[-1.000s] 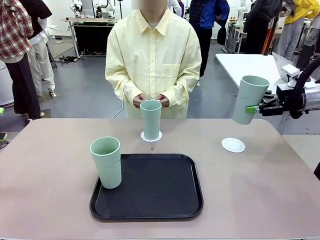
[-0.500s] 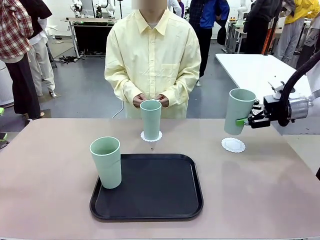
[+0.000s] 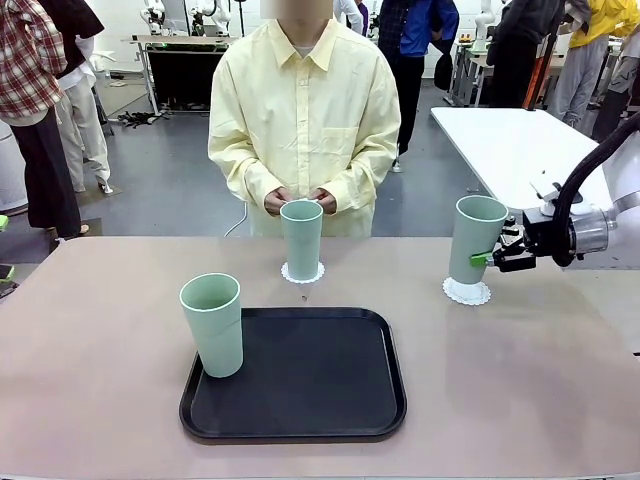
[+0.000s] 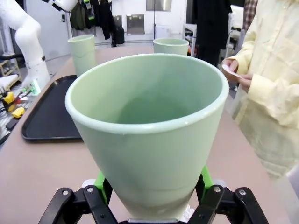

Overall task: Place coasters on the table and set cups on them.
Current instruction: Take one Reusable plastic cup from the Flat Tray and place it on a coaster set by the human.

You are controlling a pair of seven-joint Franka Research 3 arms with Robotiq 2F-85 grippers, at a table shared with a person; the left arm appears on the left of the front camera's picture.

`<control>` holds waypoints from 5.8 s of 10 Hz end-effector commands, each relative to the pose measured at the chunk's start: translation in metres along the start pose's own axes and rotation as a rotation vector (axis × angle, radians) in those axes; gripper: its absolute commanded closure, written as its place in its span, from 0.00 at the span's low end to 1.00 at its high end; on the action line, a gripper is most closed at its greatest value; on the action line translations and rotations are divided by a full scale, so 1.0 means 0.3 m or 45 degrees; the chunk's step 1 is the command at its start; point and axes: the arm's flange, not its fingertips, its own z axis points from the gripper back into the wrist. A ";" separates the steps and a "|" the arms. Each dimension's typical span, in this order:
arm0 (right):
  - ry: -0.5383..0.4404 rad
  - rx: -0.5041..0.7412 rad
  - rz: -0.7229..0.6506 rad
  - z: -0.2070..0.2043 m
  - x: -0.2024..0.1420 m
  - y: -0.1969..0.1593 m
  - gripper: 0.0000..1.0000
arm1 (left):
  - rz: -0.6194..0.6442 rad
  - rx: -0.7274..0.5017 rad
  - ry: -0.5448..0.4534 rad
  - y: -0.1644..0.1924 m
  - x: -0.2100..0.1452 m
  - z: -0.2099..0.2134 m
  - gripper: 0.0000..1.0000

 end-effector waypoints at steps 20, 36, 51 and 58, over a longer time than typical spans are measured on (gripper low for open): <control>-0.048 0.088 -0.110 0.020 -0.181 -0.083 0.17 | -0.010 -0.019 -0.010 -0.001 -0.002 0.003 0.00; 0.489 -0.171 -0.392 0.209 -0.072 0.034 0.00 | -0.010 -0.019 -0.010 -0.001 -0.002 0.003 0.00; 1.366 -0.613 -0.726 0.044 0.601 0.407 0.00 | -0.010 -0.019 -0.010 -0.001 -0.002 0.003 0.00; 1.366 -0.613 -0.726 0.044 0.601 0.407 0.00 | -0.010 -0.019 -0.010 -0.001 -0.002 0.003 0.00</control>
